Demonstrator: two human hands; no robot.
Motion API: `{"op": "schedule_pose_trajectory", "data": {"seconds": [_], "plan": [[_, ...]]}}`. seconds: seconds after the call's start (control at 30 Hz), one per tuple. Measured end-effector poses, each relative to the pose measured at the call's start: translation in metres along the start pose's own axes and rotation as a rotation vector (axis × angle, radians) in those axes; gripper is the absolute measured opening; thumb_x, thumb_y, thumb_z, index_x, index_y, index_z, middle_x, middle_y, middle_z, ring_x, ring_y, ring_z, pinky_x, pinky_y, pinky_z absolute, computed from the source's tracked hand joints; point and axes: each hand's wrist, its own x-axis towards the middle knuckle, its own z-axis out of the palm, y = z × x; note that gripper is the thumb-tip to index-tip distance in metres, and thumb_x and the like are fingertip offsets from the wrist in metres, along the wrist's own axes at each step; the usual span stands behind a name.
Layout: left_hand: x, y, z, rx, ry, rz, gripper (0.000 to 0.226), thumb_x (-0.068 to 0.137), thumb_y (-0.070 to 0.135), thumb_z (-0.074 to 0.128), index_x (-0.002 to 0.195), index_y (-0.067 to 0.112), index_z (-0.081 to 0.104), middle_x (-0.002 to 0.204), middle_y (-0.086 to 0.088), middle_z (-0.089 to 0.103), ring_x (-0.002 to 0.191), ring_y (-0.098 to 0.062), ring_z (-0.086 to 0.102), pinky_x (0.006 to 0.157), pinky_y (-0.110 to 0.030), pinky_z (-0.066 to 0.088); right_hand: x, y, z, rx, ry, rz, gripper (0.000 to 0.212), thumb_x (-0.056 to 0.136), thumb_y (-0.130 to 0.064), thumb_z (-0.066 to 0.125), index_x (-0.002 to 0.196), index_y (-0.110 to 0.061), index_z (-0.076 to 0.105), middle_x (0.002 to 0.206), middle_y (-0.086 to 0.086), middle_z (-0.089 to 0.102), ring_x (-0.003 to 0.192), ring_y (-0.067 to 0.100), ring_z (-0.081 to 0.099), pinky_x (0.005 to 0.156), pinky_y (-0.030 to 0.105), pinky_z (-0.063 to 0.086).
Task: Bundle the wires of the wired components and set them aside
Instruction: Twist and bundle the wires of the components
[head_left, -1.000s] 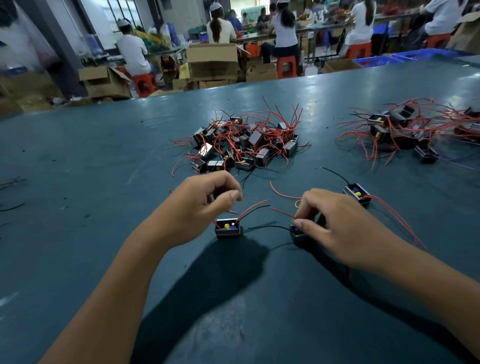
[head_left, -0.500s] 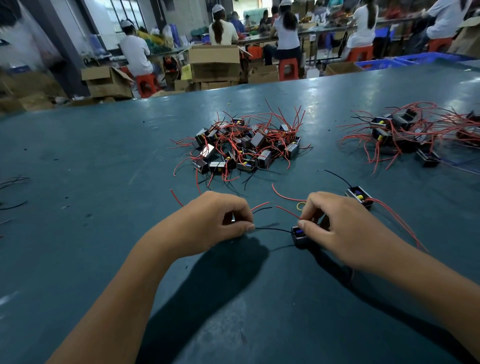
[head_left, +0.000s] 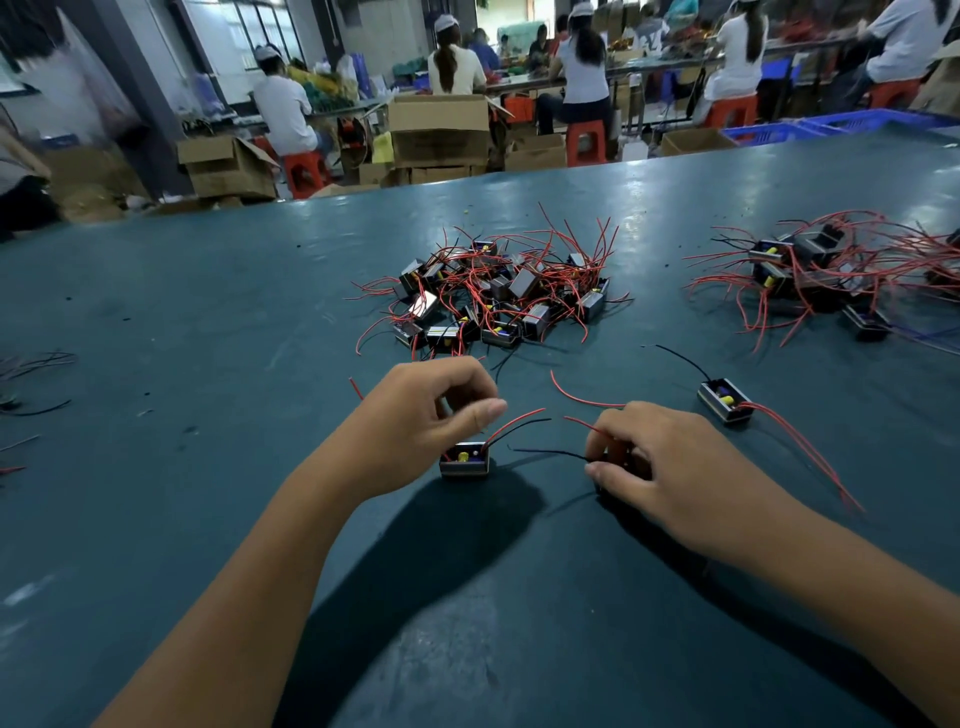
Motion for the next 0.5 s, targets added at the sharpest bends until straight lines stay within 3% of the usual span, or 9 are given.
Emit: {"op": "schedule_pose_trajectory", "data": {"seconds": [0.13, 0.23, 0.33, 0.5], "plan": [[0.002, -0.01, -0.005, 0.052, -0.003, -0.151, 0.01, 0.096, 0.024, 0.066, 0.086, 0.027, 0.065, 0.073, 0.016, 0.063, 0.065, -0.01, 0.058, 0.066, -0.037, 0.054, 0.0, 0.0, -0.001, -0.006, 0.008, 0.027, 0.011, 0.088, -0.032, 0.067, 0.084, -0.03, 0.058, 0.085, -0.012, 0.058, 0.081, 0.009, 0.054, 0.078, 0.034, 0.046], [0.001, -0.014, -0.004, 0.163, -0.119, -0.218, 0.006, 0.093, 0.025, 0.069, 0.089, 0.03, 0.068, 0.08, 0.014, 0.067, 0.073, -0.009, 0.061, 0.066, -0.027, 0.051, 0.0, -0.001, -0.001, -0.01, 0.002, 0.04, 0.012, 0.088, -0.032, 0.068, 0.083, -0.031, 0.057, 0.087, -0.011, 0.059, 0.081, 0.009, 0.054, 0.078, 0.032, 0.045], [0.0, -0.012, -0.004, 0.194, -0.171, -0.251, 0.007, 0.092, 0.026, 0.071, 0.088, 0.031, 0.069, 0.076, 0.015, 0.065, 0.067, -0.001, 0.055, 0.06, -0.011, 0.042, 0.0, -0.002, 0.0, -0.028, -0.006, 0.046, 0.01, 0.089, -0.033, 0.067, 0.084, -0.031, 0.058, 0.087, -0.011, 0.059, 0.081, 0.009, 0.054, 0.077, 0.031, 0.045], [-0.001, -0.004, 0.001, 0.182, -0.185, -0.261, 0.014, 0.09, 0.021, 0.073, 0.083, 0.029, 0.063, 0.075, 0.012, 0.065, 0.056, -0.003, 0.059, 0.055, -0.019, 0.044, 0.001, 0.001, 0.0, -0.068, 0.038, 0.094, 0.01, 0.088, -0.031, 0.067, 0.085, -0.028, 0.059, 0.083, -0.011, 0.057, 0.078, 0.009, 0.053, 0.075, 0.033, 0.045]]}}
